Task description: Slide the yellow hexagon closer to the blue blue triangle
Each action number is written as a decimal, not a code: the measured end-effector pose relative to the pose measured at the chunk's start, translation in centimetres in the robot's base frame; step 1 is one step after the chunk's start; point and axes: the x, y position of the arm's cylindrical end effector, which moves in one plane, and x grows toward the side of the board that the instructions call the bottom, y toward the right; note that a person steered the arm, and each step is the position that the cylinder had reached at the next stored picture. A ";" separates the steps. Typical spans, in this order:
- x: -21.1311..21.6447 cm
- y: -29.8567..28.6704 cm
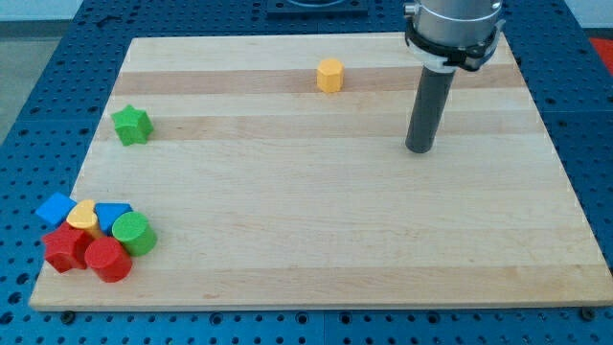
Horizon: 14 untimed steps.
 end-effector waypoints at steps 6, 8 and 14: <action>-12.3 -12.1; -16.8 -12.3; -4.7 -18.0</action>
